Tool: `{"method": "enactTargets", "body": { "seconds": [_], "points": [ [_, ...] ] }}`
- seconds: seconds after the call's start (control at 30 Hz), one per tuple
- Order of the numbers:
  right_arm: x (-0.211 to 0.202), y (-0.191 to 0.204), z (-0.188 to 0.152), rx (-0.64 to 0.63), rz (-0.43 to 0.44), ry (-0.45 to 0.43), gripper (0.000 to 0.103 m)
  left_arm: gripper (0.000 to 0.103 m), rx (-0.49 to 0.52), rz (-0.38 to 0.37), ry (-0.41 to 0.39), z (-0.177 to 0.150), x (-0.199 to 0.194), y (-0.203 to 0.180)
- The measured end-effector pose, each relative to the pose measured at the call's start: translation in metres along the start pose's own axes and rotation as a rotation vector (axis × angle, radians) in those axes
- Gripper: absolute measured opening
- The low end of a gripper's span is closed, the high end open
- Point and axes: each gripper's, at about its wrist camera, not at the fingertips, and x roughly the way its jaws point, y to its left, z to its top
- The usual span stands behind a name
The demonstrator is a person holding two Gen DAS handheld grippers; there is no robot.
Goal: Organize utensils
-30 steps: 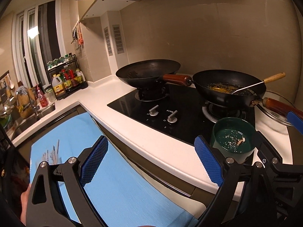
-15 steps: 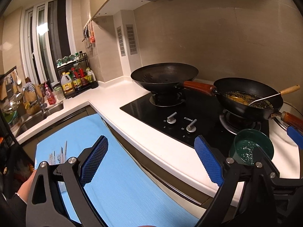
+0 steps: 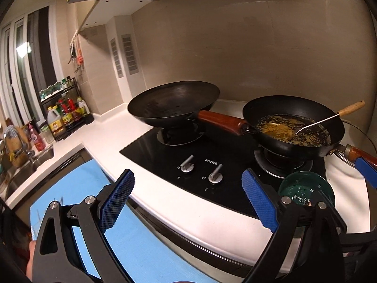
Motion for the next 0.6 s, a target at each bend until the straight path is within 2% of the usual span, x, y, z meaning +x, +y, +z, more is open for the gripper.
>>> {"method": "enactTargets", "body": {
  "seconds": [0.33,0.6],
  "points": [
    [0.004,-0.005,0.003,0.012,-0.024,-0.007,0.098,0.09,0.039,-0.026,-0.002,0.013,0.011,-0.015],
    [0.007,-0.001,0.008,0.014,-0.02,-0.012,0.098,0.09,0.032,-0.007,0.0,0.014,0.012,-0.008]
  ]
}}
